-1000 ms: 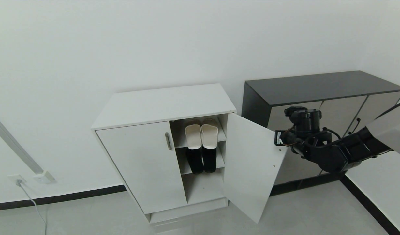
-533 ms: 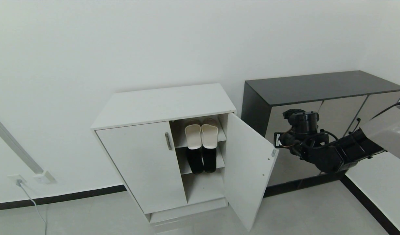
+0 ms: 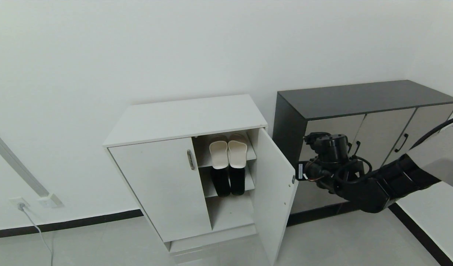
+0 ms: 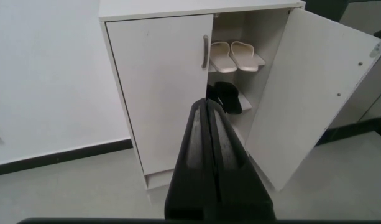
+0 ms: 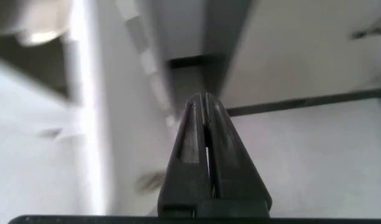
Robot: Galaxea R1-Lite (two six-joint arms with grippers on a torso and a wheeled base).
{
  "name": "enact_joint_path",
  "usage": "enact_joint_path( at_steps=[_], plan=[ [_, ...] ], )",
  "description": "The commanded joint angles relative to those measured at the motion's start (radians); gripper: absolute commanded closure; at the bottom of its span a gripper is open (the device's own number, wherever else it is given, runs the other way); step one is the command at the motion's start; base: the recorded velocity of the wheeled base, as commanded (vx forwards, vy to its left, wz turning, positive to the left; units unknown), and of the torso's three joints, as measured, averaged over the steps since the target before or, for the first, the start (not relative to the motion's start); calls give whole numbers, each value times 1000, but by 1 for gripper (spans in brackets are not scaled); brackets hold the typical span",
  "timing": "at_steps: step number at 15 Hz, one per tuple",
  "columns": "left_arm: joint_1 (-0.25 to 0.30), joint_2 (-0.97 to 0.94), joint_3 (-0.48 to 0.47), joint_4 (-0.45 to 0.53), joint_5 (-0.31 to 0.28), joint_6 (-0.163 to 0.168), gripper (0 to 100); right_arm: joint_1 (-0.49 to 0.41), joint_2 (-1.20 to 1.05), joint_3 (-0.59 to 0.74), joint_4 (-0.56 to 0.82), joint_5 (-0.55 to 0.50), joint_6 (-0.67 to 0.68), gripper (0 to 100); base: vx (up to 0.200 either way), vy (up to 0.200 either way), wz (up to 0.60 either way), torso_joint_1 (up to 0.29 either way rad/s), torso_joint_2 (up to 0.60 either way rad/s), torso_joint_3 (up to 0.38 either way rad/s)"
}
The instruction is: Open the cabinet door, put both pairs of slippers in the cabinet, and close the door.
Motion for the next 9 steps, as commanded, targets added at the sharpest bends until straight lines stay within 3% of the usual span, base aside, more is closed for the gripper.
enact_joint_path(
  at_steps=[1,5,9],
  plan=[
    [0,0,0,1,0,1,100,49,-25,25,4,6,14,100,0,0,0,0,0,0],
    [0,0,0,-1,0,-1,100,146,-121,112,5,144,62,100,0,0,0,0,0,0],
    [0,0,0,1,0,-1,100,197,-180,173,-5,195,63,100,0,0,0,0,0,0]
  ],
)
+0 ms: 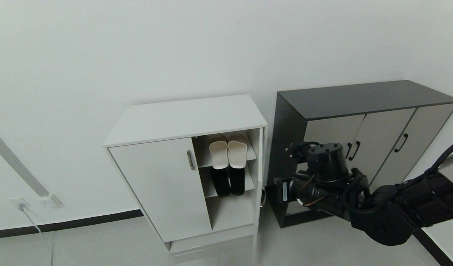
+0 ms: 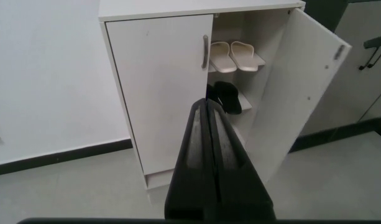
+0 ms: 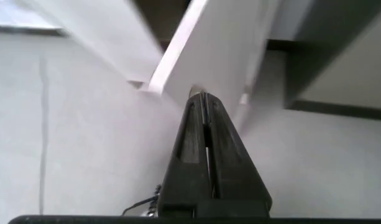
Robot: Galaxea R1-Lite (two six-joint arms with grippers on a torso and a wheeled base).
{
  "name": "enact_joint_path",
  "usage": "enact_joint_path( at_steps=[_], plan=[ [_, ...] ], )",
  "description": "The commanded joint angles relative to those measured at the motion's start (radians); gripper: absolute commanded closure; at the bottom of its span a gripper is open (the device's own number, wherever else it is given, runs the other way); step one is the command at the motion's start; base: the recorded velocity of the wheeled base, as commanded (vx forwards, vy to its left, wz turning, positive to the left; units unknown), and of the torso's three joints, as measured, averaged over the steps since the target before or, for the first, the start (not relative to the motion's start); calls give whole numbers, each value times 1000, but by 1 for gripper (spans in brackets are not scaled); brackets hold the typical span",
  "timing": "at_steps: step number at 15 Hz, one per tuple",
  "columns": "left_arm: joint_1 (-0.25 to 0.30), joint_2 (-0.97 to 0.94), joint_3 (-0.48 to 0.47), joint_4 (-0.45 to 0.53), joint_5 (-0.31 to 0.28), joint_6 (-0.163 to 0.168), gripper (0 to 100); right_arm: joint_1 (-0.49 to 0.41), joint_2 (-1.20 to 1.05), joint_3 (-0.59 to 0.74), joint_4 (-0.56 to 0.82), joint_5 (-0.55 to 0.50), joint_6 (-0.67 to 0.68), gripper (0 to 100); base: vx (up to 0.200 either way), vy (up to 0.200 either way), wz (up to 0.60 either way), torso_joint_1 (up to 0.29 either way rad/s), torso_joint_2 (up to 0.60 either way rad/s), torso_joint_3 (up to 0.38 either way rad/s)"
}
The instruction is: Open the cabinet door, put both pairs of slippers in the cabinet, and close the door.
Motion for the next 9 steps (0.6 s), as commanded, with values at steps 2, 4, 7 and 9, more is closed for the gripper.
enact_joint_path(
  at_steps=[2,4,7,9],
  plan=[
    [0,0,0,0,0,-1,100,12,-38,48,-43,9,-9,100,0,0,0,0,0,0],
    [0,0,0,0,0,-1,100,15,-33,60,-63,14,-14,100,0,0,0,0,0,0],
    [0,0,0,0,0,-1,100,23,-32,61,-64,12,-16,100,0,0,0,0,0,0],
    [0,0,0,0,0,-1,100,26,-36,78,-64,14,-22,100,0,0,300,1,-1,4]
  ],
)
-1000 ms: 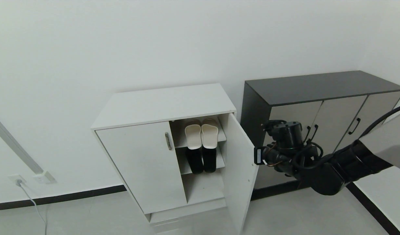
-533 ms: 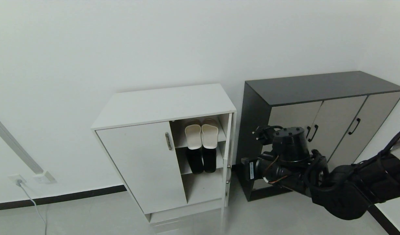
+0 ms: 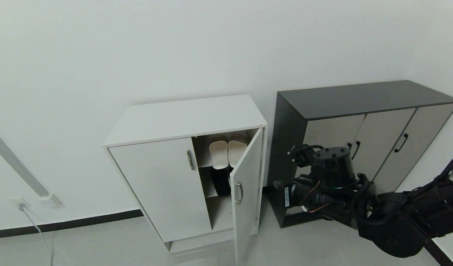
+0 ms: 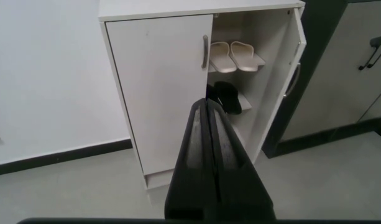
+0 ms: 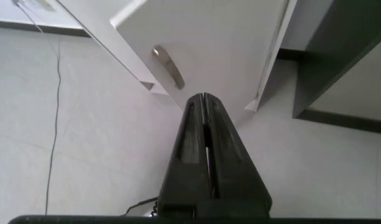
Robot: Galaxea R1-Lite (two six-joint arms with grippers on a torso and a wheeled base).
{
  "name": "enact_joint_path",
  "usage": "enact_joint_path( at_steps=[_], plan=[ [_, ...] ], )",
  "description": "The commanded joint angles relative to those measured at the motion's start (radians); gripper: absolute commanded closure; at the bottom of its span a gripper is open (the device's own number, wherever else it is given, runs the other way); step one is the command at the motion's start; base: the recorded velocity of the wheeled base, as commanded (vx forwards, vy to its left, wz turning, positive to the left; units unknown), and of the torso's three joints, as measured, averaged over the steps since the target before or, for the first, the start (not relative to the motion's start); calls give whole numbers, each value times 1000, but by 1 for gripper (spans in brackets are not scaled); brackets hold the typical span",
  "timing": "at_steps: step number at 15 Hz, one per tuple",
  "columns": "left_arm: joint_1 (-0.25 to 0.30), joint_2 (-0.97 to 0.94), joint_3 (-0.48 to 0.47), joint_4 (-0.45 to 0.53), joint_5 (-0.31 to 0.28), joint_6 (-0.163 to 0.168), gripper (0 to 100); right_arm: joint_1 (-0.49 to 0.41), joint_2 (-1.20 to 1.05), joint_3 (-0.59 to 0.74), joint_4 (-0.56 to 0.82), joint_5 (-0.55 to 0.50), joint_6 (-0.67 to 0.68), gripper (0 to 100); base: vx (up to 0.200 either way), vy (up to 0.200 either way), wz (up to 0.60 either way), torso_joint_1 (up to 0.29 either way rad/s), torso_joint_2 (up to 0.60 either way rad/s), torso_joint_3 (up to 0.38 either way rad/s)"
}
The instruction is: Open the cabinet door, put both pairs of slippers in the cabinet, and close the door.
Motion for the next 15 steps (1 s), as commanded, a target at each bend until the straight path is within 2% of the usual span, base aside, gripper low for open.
enact_joint_path(
  at_steps=[1,5,9,12,15],
  plan=[
    [0,0,0,0,0,0,100,4,-7,14,-2,1,-9,100,0,0,600,7,2,2],
    [0,0,0,-2,0,0,100,1,-35,26,-25,2,-17,100,0,0,600,2,6,2],
    [0,0,0,0,0,0,100,-13,-72,64,-98,12,-61,100,0,0,0,0,0,0],
    [0,0,0,0,0,0,100,-28,-73,72,-100,5,-88,100,0,0,0,0,0,0],
    [0,0,0,0,-1,0,100,-47,-156,155,-66,-34,-147,100,0,0,0,0,0,0]
  ],
)
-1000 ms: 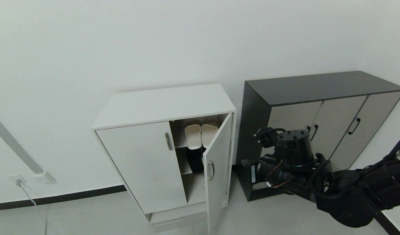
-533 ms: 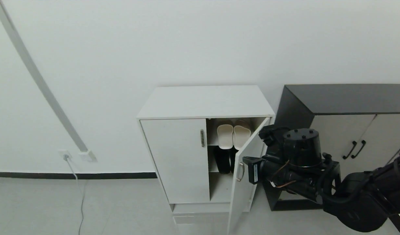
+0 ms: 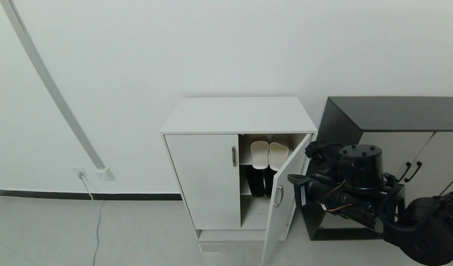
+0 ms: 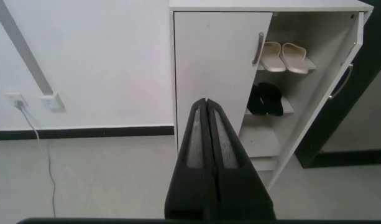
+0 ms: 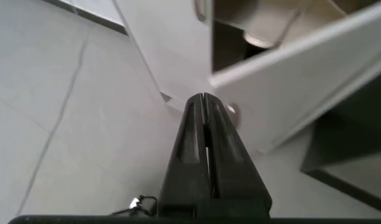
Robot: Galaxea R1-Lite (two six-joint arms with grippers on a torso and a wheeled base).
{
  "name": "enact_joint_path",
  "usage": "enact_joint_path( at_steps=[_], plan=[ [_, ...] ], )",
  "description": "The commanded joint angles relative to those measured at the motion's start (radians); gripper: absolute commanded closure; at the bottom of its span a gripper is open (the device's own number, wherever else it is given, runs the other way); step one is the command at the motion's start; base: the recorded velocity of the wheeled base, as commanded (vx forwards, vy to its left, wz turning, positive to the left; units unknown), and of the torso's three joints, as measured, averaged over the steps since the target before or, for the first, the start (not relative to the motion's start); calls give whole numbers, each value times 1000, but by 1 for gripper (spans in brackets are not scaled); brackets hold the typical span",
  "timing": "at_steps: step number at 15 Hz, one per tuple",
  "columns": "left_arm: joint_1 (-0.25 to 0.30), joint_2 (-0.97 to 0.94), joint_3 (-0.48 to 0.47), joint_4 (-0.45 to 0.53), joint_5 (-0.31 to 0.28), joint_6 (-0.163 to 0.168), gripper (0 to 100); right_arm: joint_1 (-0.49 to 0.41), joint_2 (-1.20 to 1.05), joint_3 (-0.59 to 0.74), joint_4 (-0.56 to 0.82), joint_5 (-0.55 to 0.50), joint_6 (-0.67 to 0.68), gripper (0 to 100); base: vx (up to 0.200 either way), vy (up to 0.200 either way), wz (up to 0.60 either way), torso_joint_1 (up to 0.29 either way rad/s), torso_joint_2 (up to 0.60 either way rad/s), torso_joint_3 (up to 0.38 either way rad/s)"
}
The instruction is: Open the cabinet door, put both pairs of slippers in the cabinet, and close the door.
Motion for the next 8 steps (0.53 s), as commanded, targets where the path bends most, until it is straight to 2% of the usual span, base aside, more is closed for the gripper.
enact_joint_path(
  at_steps=[1,4,8],
  plan=[
    [0,0,0,0,0,0,100,-8,-95,62,57,-45,-8,100,0,0,0,0,0,0],
    [0,0,0,0,0,1,100,-7,-162,131,188,-56,-13,100,200,0,0,-10,-2,1],
    [0,0,0,-1,0,-2,100,-7,-76,121,183,-45,-7,100,0,0,0,0,0,0]
  ],
)
